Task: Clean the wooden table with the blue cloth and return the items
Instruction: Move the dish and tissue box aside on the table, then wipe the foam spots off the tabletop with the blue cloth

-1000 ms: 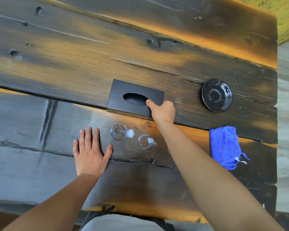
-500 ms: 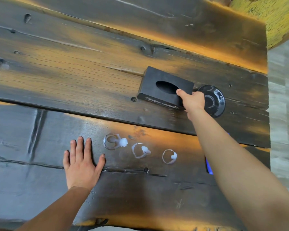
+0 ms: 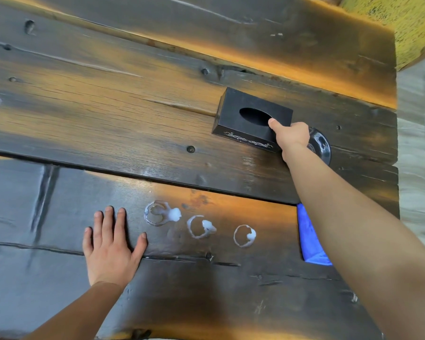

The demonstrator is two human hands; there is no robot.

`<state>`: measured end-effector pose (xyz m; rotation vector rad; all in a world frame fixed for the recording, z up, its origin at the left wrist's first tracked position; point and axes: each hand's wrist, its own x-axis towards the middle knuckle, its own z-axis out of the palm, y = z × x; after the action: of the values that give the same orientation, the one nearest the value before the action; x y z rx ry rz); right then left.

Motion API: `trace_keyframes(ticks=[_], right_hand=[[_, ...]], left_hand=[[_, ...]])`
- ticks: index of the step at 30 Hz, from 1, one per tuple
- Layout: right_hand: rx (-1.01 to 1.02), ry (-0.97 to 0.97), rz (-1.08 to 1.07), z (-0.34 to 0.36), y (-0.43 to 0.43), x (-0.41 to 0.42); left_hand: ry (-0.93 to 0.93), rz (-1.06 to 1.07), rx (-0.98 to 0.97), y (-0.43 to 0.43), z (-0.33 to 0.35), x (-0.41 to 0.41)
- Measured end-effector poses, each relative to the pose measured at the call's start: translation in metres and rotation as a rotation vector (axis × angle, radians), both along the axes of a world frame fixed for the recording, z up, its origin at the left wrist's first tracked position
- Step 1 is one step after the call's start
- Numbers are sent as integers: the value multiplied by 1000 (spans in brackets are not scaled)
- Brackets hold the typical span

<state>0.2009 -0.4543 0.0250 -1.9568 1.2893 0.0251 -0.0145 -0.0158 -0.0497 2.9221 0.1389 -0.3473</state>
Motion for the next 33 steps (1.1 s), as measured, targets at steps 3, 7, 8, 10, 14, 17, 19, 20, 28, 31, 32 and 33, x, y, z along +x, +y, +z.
trace_keyframes(ticks=[3, 7, 8, 10, 14, 17, 19, 20, 28, 31, 32, 33], right_hand=[[-114, -17, 47, -1, 3, -2], [-171, -150, 75, 14, 11, -29], [-196, -186, 76, 17, 12, -43], [-258, -241, 57, 15, 8, -79], [-464, -242, 56, -5, -6, -176], [-561, 15, 196, -27, -27, -239], [-504, 277, 279, -37, -38, -265], [-440, 381, 305, -40, -40, -272], [-424, 416, 248, -53, -28, -279], [-479, 357, 238, -57, -11, -283], [-493, 337, 231, -58, -5, -284], [-501, 316, 220, -60, 2, -286]], left_hand=[[4, 3, 2, -1, 0, 1], [6, 8, -12, -1, 1, 2], [8, 8, -16, -1, 2, 2], [15, 12, -23, -1, 4, 3], [19, 25, -55, -2, 6, 3], [12, 16, -64, -1, 6, 2], [4, 11, -67, -1, 5, 2], [0, 12, -70, -1, 5, 2], [-13, 8, -77, -4, 4, 1], [-17, 6, -68, -2, 4, 0], [-17, 4, -67, -1, 4, 0], [-17, 2, -67, 0, 4, 0]])
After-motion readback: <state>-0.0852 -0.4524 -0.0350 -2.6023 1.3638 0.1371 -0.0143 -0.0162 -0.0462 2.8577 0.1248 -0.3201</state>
